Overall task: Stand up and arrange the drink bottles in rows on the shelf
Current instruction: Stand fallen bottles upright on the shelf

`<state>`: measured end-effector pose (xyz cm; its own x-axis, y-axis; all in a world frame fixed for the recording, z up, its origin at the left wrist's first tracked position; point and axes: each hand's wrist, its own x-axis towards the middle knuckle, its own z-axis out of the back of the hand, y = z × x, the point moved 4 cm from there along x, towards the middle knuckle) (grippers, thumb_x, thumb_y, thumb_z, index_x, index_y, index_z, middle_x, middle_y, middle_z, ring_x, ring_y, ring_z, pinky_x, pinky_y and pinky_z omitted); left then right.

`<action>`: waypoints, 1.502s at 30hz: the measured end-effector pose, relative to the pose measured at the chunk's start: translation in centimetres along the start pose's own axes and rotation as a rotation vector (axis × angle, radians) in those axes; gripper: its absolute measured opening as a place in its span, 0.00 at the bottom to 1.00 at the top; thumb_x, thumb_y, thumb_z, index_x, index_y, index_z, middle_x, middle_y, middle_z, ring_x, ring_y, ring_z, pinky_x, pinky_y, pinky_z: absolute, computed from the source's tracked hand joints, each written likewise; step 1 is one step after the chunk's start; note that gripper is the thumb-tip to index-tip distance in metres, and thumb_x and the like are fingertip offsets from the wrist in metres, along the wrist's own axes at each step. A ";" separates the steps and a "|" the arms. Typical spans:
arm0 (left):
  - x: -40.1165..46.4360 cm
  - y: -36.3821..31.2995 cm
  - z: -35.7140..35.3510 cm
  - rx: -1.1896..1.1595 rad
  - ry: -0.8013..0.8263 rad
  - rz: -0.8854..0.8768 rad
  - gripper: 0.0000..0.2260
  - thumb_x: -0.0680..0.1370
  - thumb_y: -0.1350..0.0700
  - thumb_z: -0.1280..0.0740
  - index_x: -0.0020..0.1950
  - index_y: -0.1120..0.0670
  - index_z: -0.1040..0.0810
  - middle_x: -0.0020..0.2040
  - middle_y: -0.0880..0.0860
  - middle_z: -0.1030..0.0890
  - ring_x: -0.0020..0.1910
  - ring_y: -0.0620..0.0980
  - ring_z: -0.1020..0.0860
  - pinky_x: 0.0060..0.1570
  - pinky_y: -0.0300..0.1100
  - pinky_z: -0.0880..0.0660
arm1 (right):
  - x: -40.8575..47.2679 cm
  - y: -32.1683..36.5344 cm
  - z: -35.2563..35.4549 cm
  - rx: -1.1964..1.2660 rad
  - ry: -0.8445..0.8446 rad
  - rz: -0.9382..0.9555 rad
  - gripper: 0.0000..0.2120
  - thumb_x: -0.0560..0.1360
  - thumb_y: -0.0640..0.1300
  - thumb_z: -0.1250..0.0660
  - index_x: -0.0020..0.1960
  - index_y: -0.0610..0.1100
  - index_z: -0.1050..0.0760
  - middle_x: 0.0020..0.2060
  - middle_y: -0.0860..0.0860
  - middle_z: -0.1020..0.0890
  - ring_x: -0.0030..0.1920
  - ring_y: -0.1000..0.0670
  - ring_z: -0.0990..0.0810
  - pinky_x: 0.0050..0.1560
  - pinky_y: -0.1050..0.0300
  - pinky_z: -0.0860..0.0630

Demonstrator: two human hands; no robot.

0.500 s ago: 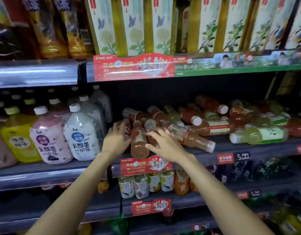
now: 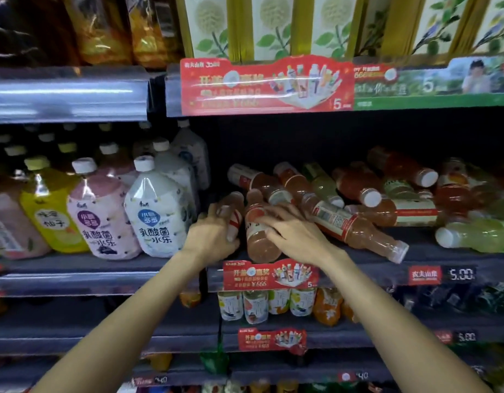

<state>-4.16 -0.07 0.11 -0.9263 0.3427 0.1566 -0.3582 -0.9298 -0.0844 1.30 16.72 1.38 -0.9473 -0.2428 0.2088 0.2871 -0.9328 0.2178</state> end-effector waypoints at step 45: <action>-4.0 2.7 2.0 0.029 -0.868 0.055 0.42 0.66 0.44 0.24 0.76 0.47 0.40 0.72 0.59 0.32 0.73 0.56 0.41 0.72 0.58 0.59 | 4.6 4.9 -1.0 -0.254 0.149 -0.294 0.33 0.76 0.59 0.40 0.74 0.45 0.45 0.66 0.42 0.28 0.63 0.41 0.28 0.59 0.49 0.33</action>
<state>-1.14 -4.19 1.21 -0.5217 0.0848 0.8489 -0.3019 -0.9490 -0.0908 -1.78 10.79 2.45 -0.9993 0.0252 0.0284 -0.0251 -0.9997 0.0019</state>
